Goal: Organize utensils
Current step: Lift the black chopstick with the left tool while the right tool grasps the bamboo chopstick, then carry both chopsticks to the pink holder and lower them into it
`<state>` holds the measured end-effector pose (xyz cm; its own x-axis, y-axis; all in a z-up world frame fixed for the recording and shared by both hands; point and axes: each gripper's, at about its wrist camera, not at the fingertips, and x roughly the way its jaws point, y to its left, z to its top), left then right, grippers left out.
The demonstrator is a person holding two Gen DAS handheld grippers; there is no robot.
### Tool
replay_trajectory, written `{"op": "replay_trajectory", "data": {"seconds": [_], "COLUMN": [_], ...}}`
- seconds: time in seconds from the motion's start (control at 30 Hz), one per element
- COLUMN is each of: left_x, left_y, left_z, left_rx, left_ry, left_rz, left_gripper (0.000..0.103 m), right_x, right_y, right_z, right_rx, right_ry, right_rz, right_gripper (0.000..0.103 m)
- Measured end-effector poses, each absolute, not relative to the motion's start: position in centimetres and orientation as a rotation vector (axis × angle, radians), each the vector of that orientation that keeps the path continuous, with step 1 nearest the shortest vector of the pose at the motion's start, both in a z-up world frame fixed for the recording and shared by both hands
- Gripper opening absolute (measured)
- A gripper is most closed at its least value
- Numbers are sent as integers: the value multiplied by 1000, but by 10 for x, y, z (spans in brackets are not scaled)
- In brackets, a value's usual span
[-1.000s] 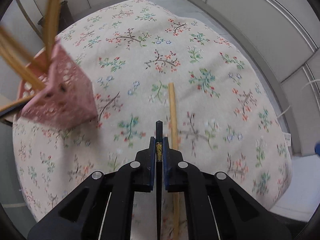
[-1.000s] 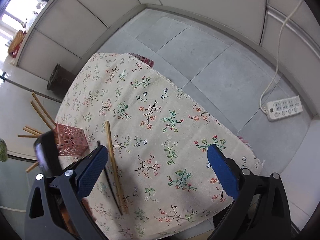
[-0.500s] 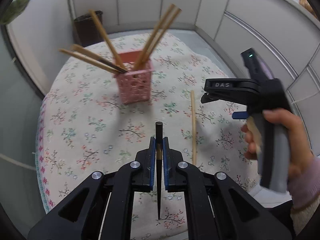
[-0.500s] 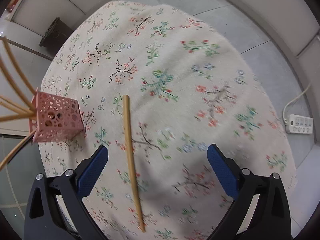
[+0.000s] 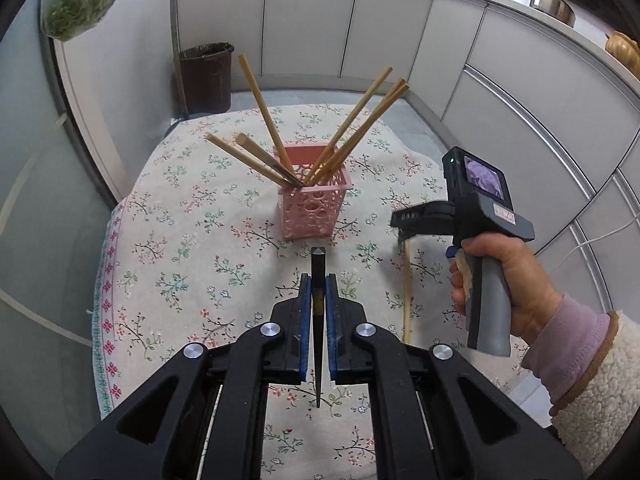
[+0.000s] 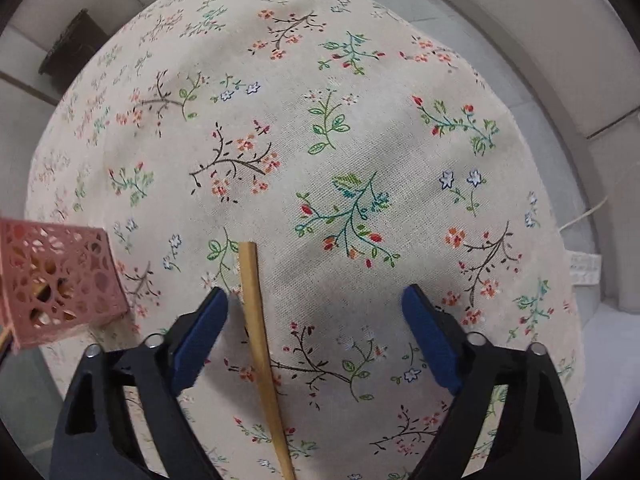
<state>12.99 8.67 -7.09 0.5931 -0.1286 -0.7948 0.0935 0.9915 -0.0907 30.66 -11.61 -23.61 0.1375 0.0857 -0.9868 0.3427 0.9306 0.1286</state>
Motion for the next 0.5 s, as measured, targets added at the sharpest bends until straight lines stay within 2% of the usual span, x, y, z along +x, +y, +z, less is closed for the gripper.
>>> {"op": "replay_trajectory", "data": {"seconds": [0.07,0.13,0.17,0.2,0.23,0.37,0.5], "left_x": [130,129,129,128,128,125,121], "left_y": [88,90,90,90,90,92,94], "left_z": [-71,-69,-69,-69,-68,-65,-61], "left_rx": [-45,-46,-44,-41,-39,-38,-40], "left_ry": [925,919,917,914,910,896,882], "left_rz": [-128,-123,-122,-119,-116,-113,-109], "left_gripper": [6,6,6,6,6,6,6], "right_x": [304,298,296,293,291,278,249], "right_y": [-104,-95,-91,-88,-83,-82,-85], "right_z": [-234,-230,-228,-227,-225,-217,-184], "right_rx": [286,271,268,261,267,378,376], "right_ry": [1419,1401,1400,1396,1396,1337,1221], "right_rz": [-199,-181,-172,-166,-139,-42,47], "right_gripper": [66,44,39,21,9,8,8]}}
